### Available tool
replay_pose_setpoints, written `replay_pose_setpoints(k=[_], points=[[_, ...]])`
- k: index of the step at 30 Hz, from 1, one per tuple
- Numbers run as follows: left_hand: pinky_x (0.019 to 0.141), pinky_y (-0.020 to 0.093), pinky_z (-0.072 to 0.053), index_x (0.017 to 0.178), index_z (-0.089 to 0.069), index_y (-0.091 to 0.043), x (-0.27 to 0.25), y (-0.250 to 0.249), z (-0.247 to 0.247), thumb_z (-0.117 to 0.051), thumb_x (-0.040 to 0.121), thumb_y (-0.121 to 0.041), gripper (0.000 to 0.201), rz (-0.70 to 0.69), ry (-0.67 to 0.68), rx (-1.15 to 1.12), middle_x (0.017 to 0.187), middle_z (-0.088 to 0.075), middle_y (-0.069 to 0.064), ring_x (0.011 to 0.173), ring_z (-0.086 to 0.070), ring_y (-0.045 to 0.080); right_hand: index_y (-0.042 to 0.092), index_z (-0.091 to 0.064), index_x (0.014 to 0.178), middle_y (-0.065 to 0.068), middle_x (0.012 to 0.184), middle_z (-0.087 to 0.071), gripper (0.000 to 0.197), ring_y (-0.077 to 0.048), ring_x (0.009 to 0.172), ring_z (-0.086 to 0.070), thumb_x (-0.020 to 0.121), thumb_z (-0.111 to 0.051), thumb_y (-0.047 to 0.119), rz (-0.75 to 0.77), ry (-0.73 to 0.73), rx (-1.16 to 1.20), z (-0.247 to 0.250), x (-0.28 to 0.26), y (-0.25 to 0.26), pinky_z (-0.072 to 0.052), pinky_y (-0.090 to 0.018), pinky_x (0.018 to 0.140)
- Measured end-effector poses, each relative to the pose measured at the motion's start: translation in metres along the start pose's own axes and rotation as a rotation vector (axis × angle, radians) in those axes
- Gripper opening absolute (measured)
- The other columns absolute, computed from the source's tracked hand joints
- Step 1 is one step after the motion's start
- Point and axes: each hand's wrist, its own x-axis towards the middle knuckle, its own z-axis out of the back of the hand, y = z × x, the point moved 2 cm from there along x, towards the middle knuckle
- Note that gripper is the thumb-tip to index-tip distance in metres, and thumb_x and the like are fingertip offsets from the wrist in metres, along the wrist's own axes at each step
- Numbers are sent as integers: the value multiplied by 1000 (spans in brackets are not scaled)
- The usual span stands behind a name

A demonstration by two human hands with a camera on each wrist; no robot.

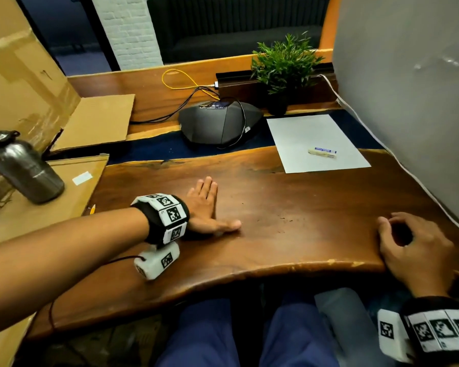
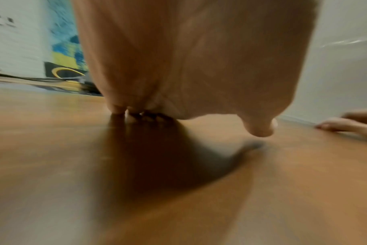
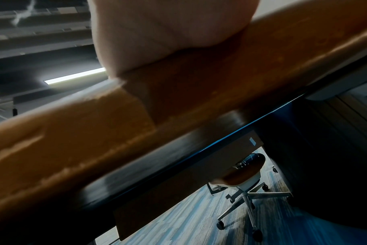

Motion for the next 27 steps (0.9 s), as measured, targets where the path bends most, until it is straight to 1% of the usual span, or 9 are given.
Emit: replay_pose_setpoints(k=[3, 6, 8, 11, 14, 18, 21, 25, 27], points=[[121, 51, 7, 148, 30, -11, -4, -56, -4, -18, 62, -101, 134, -210, 46, 31, 151, 41, 9, 142, 32, 28, 13, -68, 92, -13, 104, -71, 36, -33, 97, -61, 90, -51, 45, 10, -4, 14, 1, 1, 1, -48, -41, 80], [122, 50, 8, 152, 24, -12, -3, -114, -2, -24, 79, -89, 117, -410, 45, 10, 156, 35, 7, 145, 29, 24, 14, -68, 92, -12, 104, -71, 36, -32, 95, -61, 90, -51, 45, 7, 0, 16, 2, -1, 1, -48, -39, 77], [123, 46, 7, 154, 18, -13, 3, -132, 6, -25, 83, -84, 110, -448, 41, -128, 160, 29, 4, 148, 24, 20, 13, -69, 93, -12, 105, -71, 36, -32, 95, -62, 89, -51, 44, 14, 5, 15, 4, -2, 0, -48, -38, 77], [122, 43, 9, 157, 12, -13, 16, -112, 34, -16, 69, -95, 123, -311, -77, -306, 162, 21, 2, 150, 17, 18, 11, -70, 92, -13, 102, -71, 35, -33, 93, -62, 89, -52, 41, 32, -12, 32, 5, -2, 0, -46, -37, 76], [120, 45, 5, 157, 9, -11, 37, -54, 60, -21, 88, -78, 101, -73, -183, -195, 163, 19, 10, 151, 13, 26, 11, -70, 90, -12, 101, -71, 35, -32, 93, -62, 90, -52, 42, 20, -19, 26, 4, -3, 0, -42, -33, 74], [121, 47, 3, 156, 10, -8, 52, -3, 50, -23, 80, -86, 114, 82, -53, -78, 163, 19, 12, 151, 12, 29, 11, -70, 88, -11, 101, -72, 36, -32, 94, -62, 90, -52, 43, -3, -36, 16, 2, -2, 0, -40, -32, 73], [121, 45, 4, 154, 16, -6, 47, -28, 35, -33, 77, -87, 123, -58, -67, 19, 159, 27, 14, 149, 19, 31, 12, -70, 86, -10, 99, -72, 36, -31, 93, -62, 91, -53, 43, -12, -51, 11, 1, -3, -1, -43, -34, 73], [122, 49, 6, 152, 23, -11, 37, -97, 23, -27, 68, -96, 130, -332, 3, 84, 156, 35, 8, 146, 28, 26, 12, -70, 88, -10, 100, -72, 36, -31, 93, -63, 91, -53, 44, -13, -46, 12, 1, -1, -1, -46, -37, 74], [122, 47, 7, 154, 21, -13, 27, -132, 21, -29, 74, -92, 123, -439, 35, 103, 158, 33, 6, 146, 27, 23, 13, -70, 88, -9, 99, -72, 35, -30, 92, -63, 91, -52, 44, -11, -40, 5, 1, -3, -1, -46, -36, 74]])
